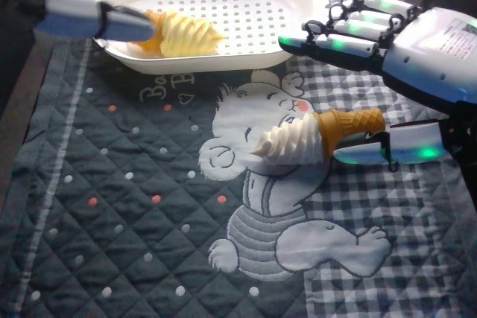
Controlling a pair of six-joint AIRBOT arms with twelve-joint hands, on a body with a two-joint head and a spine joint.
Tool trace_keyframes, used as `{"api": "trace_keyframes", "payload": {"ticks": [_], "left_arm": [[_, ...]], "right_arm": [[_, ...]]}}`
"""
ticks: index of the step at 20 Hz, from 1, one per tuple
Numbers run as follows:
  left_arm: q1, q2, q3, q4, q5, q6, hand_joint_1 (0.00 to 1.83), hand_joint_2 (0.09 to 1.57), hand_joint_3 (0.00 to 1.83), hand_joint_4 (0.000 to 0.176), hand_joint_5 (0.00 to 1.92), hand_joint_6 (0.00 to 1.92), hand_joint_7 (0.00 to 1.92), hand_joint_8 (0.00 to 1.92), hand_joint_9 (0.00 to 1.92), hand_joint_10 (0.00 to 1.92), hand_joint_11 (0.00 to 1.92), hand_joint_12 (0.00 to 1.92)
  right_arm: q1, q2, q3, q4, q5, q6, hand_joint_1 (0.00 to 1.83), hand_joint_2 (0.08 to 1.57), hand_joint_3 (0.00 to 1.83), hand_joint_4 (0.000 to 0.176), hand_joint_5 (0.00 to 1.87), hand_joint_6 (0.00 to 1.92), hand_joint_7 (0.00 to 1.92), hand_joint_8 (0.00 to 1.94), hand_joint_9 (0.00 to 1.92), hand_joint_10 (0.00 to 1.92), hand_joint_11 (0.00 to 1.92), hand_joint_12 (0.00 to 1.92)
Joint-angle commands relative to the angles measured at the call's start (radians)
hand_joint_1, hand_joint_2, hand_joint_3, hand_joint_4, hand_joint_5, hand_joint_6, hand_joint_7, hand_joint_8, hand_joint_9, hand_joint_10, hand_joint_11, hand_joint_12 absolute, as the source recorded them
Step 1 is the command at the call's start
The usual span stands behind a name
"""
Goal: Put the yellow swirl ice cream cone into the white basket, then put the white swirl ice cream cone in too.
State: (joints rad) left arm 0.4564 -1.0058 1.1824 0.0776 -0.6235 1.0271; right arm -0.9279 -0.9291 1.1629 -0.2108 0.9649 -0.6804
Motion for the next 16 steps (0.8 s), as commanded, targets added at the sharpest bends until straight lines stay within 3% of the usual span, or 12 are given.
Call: {"api": "trace_keyframes", "payload": {"ticks": [1,3,4,5,6,7,9,10,12,14,15,16], "left_arm": [[0.009,0.013,-0.014,-0.004,-0.157,-0.013,0.88,0.93,0.0,0.055,0.55,0.0,0.62,0.02,0.81,0.05,0.43,1.36],[0.032,0.026,-0.028,0.001,-0.182,-0.036,0.89,0.93,0.0,0.04,0.55,0.0,0.62,0.01,0.8,0.05,0.39,1.39],[0.042,0.028,-0.031,0.002,-0.194,-0.047,0.89,0.93,0.0,0.036,0.55,0.0,0.59,0.0,0.77,0.04,0.39,1.35],[0.049,0.029,-0.032,0.002,-0.201,-0.059,0.9,0.93,0.0,0.031,0.55,0.0,0.57,0.0,0.73,0.02,0.35,1.32],[0.052,0.03,-0.033,0.002,-0.205,-0.068,0.91,0.93,0.0,0.03,0.56,0.0,0.58,0.0,0.72,0.02,0.33,1.28],[0.055,0.031,-0.033,0.002,-0.207,-0.075,0.9,0.94,0.0,0.029,0.56,0.0,0.59,0.0,0.72,0.02,0.34,1.27],[0.06,0.032,-0.034,0.002,-0.21,-0.083,0.89,0.93,0.0,0.033,0.57,0.0,0.6,0.0,0.73,0.02,0.33,1.23],[0.063,0.032,-0.033,0.001,-0.211,-0.09,0.9,0.93,0.0,0.027,0.57,0.0,0.59,0.0,0.7,0.01,0.29,1.14],[0.066,0.032,-0.033,0.001,-0.211,-0.095,0.95,0.93,0.0,0.002,0.57,0.0,0.58,0.0,0.67,0.01,0.31,1.02],[0.07,0.028,-0.032,-0.003,-0.21,-0.095,0.97,0.92,0.0,0.0,0.58,0.0,0.59,0.0,0.72,0.02,0.43,1.03],[0.071,0.026,-0.03,-0.005,-0.21,-0.095,0.96,0.92,0.0,0.014,0.58,0.0,0.59,0.0,0.73,0.02,0.43,1.1],[0.071,0.022,-0.027,-0.005,-0.209,-0.095,0.95,0.91,0.0,0.016,0.59,0.0,0.59,0.0,0.74,0.02,0.43,1.11]], "right_arm": [[0.008,-0.01,0.008,0.026,0.096,0.017,0.76,0.95,0.0,0.094,0.14,0.0,0.17,0.0,0.19,0.0,0.0,0.55],[0.008,-0.032,0.034,0.006,0.081,0.077,0.77,0.93,0.0,0.114,0.12,0.0,0.17,0.0,0.21,0.0,0.0,0.75],[0.008,-0.055,0.067,-0.02,0.077,0.154,0.78,0.93,0.0,0.132,0.1,0.0,0.17,0.0,0.2,0.0,0.0,0.8],[0.008,-0.077,0.101,-0.05,0.069,0.244,0.78,0.94,0.0,0.167,0.06,0.0,0.13,0.0,0.15,0.01,0.0,0.65],[0.008,-0.092,0.122,-0.066,0.059,0.287,0.79,0.93,0.0,0.169,0.07,0.01,0.13,0.01,0.14,0.01,0.0,0.62],[0.008,-0.1,0.132,-0.072,0.042,0.303,0.78,0.93,0.0,0.141,0.08,0.01,0.14,0.01,0.16,0.01,0.0,0.6],[0.008,-0.108,0.141,-0.078,0.016,0.302,0.84,0.89,0.0,0.119,0.14,0.0,0.22,0.0,0.25,0.0,0.0,0.81],[0.008,-0.113,0.146,-0.085,0.001,0.302,0.89,0.87,0.0,0.1,0.16,0.01,0.23,0.0,0.26,0.0,0.0,0.84],[0.008,-0.122,0.154,-0.096,-0.018,0.302,0.9,0.87,0.0,0.129,0.14,0.0,0.22,0.0,0.25,0.0,0.0,0.86],[0.008,-0.133,0.16,-0.103,-0.028,0.302,0.93,0.86,0.0,0.15,0.14,0.0,0.24,0.0,0.29,0.01,0.0,1.01],[0.008,-0.137,0.163,-0.105,-0.03,0.302,0.95,0.87,0.0,0.105,0.2,0.01,0.28,0.01,0.32,0.01,0.0,1.07],[0.008,-0.142,0.166,-0.112,-0.032,0.303,0.98,0.87,0.0,0.09,0.24,0.0,0.32,0.01,0.36,0.01,0.0,1.1]]}}
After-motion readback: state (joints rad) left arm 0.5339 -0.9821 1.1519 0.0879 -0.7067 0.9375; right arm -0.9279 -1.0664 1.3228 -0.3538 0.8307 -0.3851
